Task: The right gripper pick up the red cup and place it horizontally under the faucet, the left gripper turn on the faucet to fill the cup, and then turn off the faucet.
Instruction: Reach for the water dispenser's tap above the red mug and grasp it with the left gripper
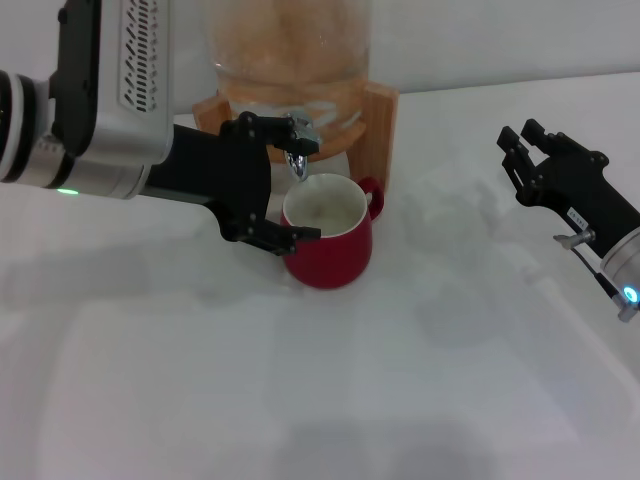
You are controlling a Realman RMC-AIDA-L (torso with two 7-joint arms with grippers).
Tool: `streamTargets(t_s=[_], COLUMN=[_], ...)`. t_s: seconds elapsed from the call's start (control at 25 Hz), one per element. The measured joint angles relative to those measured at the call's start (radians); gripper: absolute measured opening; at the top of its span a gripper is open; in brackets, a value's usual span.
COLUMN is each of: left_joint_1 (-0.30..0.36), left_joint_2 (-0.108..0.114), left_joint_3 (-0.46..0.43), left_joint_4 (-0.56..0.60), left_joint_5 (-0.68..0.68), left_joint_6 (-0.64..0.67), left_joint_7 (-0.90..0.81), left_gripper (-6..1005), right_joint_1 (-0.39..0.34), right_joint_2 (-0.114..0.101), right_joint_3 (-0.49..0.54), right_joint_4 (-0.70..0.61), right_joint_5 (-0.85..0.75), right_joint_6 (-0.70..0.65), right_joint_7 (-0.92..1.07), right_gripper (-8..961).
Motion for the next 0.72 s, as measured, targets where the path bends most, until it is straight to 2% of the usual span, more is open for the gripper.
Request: streamTargets(t_s=[0.52, 0.72], left_joint_1=[-0.010, -0.037], left_joint_2=[0.003, 0.003], left_joint_3=[0.023, 0.030], left_joint_4=[-0.052, -0.090], left_joint_5=[0.016, 0.027], left_joint_6=[-0.063, -0.073], left_joint_7=[0.013, 0.021], left_gripper=[873, 873], right_joint_1=[-0.003, -0.003], right_joint_2=[0.000, 0.000], right_joint_3=[0.000, 0.000], right_joint_4=[0.000, 0.000], right_joint_5=[-0.002, -0.002], right_joint_6=[0.002, 0.003], right_joint_7=[0.000, -0.001], right_gripper=[295, 295])
